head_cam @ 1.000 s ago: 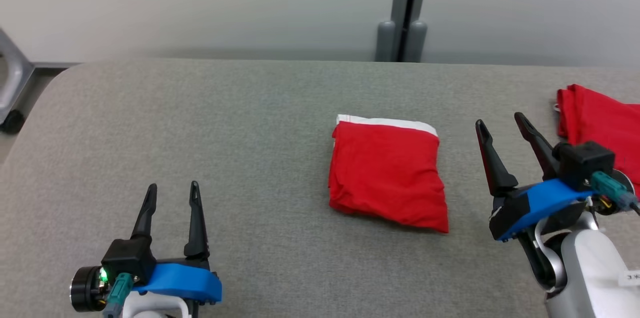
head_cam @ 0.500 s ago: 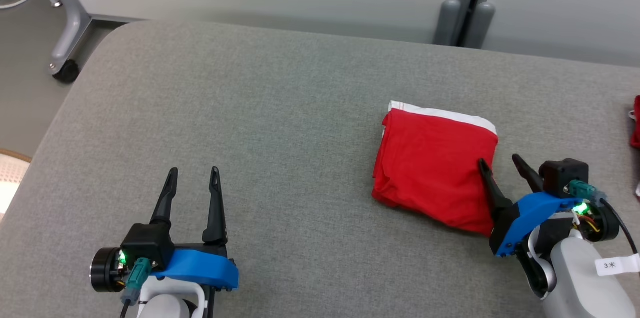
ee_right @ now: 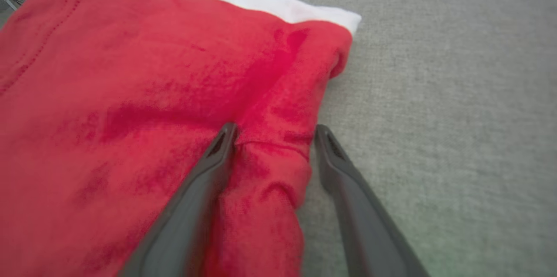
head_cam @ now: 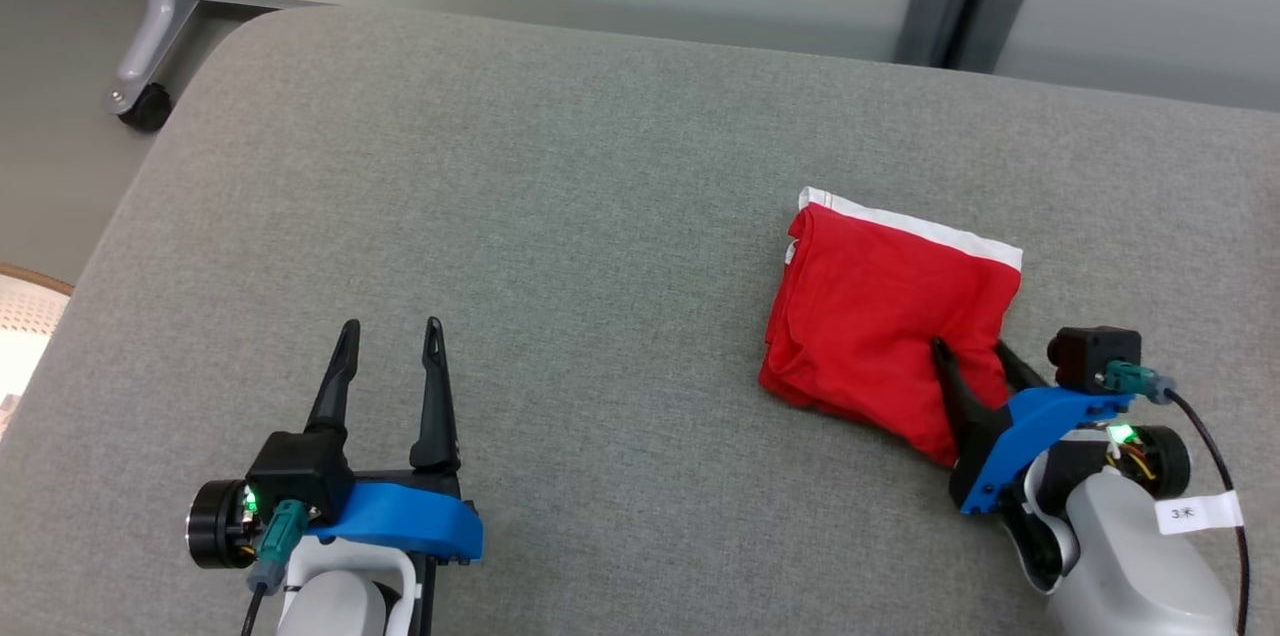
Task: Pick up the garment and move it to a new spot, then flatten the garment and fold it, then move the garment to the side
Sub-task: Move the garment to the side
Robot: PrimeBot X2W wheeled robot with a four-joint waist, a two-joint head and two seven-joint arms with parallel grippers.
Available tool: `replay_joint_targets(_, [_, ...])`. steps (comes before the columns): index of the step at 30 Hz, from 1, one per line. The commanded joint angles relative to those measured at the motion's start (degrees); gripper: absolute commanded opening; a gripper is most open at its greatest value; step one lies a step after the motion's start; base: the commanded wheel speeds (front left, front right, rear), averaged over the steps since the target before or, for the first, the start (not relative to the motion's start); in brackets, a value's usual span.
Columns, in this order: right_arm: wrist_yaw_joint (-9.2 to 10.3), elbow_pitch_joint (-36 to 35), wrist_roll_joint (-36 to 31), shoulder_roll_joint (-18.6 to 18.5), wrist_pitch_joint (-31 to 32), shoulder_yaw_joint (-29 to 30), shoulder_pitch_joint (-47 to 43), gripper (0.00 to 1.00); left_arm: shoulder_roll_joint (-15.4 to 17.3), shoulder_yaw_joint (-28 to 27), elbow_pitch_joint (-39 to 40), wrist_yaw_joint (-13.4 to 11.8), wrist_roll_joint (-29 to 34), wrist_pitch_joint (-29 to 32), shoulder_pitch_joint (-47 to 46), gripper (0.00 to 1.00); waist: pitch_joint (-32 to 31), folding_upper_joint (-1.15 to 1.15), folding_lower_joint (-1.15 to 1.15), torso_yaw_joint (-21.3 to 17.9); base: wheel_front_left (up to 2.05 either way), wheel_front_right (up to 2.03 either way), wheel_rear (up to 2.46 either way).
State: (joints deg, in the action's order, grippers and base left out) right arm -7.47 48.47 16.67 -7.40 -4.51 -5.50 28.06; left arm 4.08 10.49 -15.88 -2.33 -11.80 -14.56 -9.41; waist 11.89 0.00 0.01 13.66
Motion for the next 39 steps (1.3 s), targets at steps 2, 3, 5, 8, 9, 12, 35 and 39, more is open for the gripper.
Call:
replay_joint_targets(2, [-0.05, 1.18, 0.68, -0.18, -0.36, -1.29, 0.14, 0.0, 0.16, 0.11, -0.06, -0.14, -0.17, -0.3, -0.58, 1.0, 0.03, 0.0, -0.01, -0.51, 0.0, 0.0, 0.0])
replay_joint_targets(3, [-0.04, 1.23, 1.25, -0.4, -0.98, -1.83, 0.44, 0.0, 0.24, -0.05, -0.08, -0.22, -0.18, -0.31, -0.56, 1.0, 0.09, 0.0, -0.01, -0.96, 0.0, 0.0, 0.0])
replay_joint_targets(5, [-0.01, 0.99, 2.01, -1.1, -2.18, -2.74, 1.08, 0.0, 0.34, -0.2, -0.08, -0.34, -0.39, -0.41, -0.46, 1.0, 0.31, 0.0, -0.01, -2.09, 0.0, 0.0, 0.0])
replay_joint_targets(8, [0.0, -0.33, 2.79, -2.29, -3.98, -4.6, 1.82, 0.0, 0.44, -0.43, -0.08, -0.44, -0.57, -0.48, -0.44, 1.0, 0.62, 0.0, -0.01, -4.3, 0.0, 0.0, 0.0])
replay_joint_targets(9, [-0.01, -0.86, 3.04, -2.82, -4.39, -5.27, 1.84, 0.0, 0.4, -0.4, -0.04, -0.48, -0.67, -0.52, -0.64, 1.0, 0.74, 0.0, -0.01, -5.05, 0.0, 0.0, 0.0])
replay_joint_targets(12, [-0.03, -2.95, 3.9, -4.69, -5.35, -7.23, 1.72, 0.0, 0.46, -0.53, 0.07, -0.46, -0.64, -0.61, -1.33, 1.0, 1.23, 0.0, -0.01, -7.89, 0.0, 0.0, 0.0])
replay_joint_targets(35, [-0.04, -14.81, 5.88, -18.81, -1.91, -12.47, 7.9, 0.0, 1.62, -0.33, 2.11, -0.75, 0.74, -0.67, -6.64, 1.0, 7.6, 0.0, -0.01, -18.22, 0.0, 0.0, 0.0])
replay_joint_targets(39, [-0.04, -16.27, 6.67, -25.3, 1.22, -14.02, 11.76, 0.0, 1.99, -0.48, 3.48, -1.19, 0.88, -0.67, -7.44, 1.0, 10.43, 0.0, -0.01, -17.85, 0.0, 0.0, 0.0])
